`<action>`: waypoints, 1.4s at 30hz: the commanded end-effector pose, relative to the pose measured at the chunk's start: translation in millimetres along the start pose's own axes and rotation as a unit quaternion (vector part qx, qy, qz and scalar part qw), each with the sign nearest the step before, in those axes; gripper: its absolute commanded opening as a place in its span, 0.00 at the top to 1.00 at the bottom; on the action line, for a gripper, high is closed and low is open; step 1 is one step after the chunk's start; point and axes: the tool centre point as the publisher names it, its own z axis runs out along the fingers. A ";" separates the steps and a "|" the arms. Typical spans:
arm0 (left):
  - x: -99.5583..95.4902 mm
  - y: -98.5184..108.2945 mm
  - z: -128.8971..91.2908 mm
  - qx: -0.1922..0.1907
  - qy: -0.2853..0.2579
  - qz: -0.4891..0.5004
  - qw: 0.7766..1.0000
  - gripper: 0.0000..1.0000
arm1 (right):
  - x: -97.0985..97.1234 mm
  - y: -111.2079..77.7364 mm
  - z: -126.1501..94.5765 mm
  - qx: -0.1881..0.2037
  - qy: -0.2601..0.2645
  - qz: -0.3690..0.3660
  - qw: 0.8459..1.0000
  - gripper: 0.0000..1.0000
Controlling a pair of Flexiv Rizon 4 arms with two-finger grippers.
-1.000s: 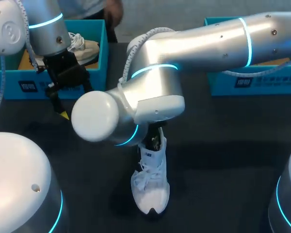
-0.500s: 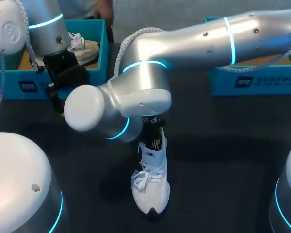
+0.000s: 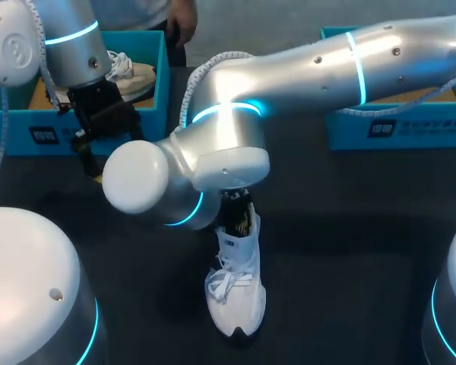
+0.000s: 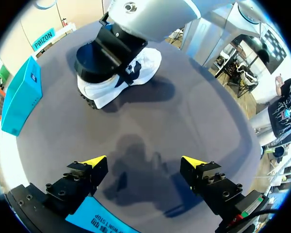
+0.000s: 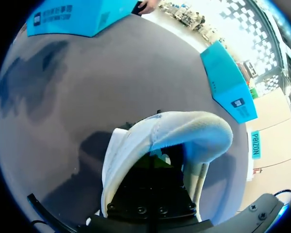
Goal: Take the shoe out of the shoebox, open the shoe tongue, remove and reinsert the insole, then place the shoe into the shoebox
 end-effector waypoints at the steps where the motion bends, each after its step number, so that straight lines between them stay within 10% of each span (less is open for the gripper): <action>1: 0.9 -0.2 -0.2 -0.001 0.000 0.000 1.000 0.00 | -10.8 -14.2 -15.3 -0.037 -0.006 0.057 0.998 1.00; 42: 8.9 9.3 -2.9 0.003 0.009 0.004 1.000 0.00 | -15.9 -5.7 4.2 0.003 -0.071 0.069 0.995 1.00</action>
